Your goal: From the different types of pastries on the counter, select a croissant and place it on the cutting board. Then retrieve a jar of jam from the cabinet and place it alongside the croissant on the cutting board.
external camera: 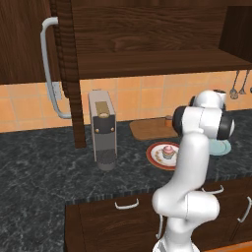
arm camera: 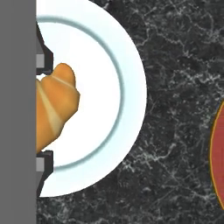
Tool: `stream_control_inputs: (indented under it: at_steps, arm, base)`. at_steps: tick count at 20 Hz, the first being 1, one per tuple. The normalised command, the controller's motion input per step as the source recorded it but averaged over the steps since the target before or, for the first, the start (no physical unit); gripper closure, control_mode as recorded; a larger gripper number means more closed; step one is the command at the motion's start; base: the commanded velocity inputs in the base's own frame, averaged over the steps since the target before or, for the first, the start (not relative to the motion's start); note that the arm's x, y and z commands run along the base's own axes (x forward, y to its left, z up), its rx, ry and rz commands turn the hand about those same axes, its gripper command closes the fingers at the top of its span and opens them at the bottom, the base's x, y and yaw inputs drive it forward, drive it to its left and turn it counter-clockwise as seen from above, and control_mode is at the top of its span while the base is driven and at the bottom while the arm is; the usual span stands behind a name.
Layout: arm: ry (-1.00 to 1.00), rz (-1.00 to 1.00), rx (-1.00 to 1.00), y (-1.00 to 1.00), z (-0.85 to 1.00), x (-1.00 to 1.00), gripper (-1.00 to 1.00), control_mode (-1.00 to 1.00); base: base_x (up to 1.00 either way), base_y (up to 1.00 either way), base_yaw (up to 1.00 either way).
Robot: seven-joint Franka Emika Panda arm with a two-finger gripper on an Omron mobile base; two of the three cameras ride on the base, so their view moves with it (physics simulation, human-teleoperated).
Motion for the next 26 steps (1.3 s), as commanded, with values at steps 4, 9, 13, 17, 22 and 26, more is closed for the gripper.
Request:
stream_control_inputs:
  at_steps: [4, 9, 13, 17, 22, 26]
  arm:
    - [-0.04, 0.21, -0.02, 0.44, 0.07, -0.01, 1.00, -1.00]
    - [-0.04, 0.23, -0.02, 0.40, 0.04, 0.00, 1.00, -1.00]
    - [-0.11, 0.26, -0.04, 0.37, 0.24, 0.00, 1.00, -1.00]
    - [-0.08, 0.26, -0.03, 0.42, 0.28, 0.00, 1.00, -1.00]
    - [-0.02, 0.24, -0.02, 0.47, 0.20, 0.00, 1.00, -1.00]
    - [-0.03, 0.24, -0.03, 0.37, 0.12, 0.00, 1.00, -1.00]
  base:
    - [0.00, 0.00, 0.00]
    - [0.00, 0.00, 0.00]
    - [0.00, 0.00, 0.00]
    - [0.00, 0.00, 0.00]
    - [0.00, 0.00, 0.00]
    - [0.00, 0.00, 0.00]
